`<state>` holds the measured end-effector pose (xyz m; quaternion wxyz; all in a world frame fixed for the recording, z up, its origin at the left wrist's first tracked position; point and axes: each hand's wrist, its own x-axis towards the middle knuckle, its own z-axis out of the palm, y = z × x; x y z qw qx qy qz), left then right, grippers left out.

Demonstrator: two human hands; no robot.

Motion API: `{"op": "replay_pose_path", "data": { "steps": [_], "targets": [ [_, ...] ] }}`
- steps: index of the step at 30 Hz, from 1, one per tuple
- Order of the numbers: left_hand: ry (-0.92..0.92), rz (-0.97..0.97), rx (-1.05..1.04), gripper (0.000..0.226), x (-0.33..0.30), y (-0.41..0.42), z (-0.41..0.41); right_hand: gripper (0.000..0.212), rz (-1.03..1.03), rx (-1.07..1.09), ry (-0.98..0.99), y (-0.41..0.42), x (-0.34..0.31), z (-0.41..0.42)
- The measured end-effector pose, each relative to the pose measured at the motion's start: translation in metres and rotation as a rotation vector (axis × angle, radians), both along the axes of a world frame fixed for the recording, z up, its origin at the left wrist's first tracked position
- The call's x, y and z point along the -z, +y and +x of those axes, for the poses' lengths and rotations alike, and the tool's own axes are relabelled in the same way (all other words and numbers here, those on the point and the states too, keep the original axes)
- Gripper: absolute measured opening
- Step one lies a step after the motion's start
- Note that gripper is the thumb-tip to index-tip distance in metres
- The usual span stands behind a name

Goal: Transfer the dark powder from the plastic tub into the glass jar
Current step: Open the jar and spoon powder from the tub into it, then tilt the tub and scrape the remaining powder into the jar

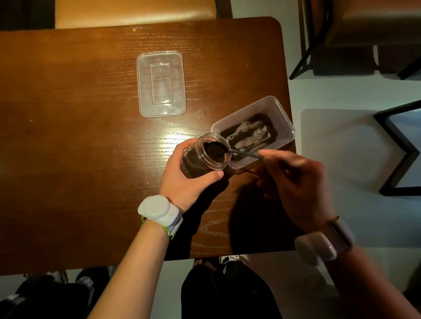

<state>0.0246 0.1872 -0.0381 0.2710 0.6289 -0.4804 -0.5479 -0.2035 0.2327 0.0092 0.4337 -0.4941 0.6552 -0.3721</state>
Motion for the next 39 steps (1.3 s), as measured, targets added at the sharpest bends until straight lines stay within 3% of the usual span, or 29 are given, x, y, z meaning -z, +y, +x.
{"op": "replay_pose_path", "data": {
  "steps": [3,5,11,20,29,33,39],
  "targets": [
    [0.025,-0.024,-0.015,0.072,-0.001,0.002,0.0,0.029,-0.128,-0.158,0.147,0.003,0.001,-0.006],
    [0.037,-0.03,-0.031,0.073,-0.002,0.003,0.001,0.028,-0.163,-0.13,0.141,0.002,-0.001,-0.007],
    [0.054,-0.037,-0.066,0.079,-0.003,0.011,0.0,0.026,-0.09,0.083,-0.108,0.008,-0.003,0.0],
    [0.107,-0.02,-0.061,0.083,-0.01,0.051,0.001,0.021,0.254,0.361,-0.444,0.046,0.01,0.038],
    [0.055,0.016,0.001,0.088,0.01,0.092,-0.014,0.025,0.28,0.368,-0.158,0.075,0.035,0.046],
    [-0.078,-0.007,0.1,0.09,0.017,0.083,-0.022,0.036,0.309,0.39,-0.216,0.069,0.045,0.041],
    [-0.1,0.026,0.084,0.095,0.025,0.064,-0.024,0.026,0.298,0.364,-0.322,0.046,0.045,0.045]
  ]
}}
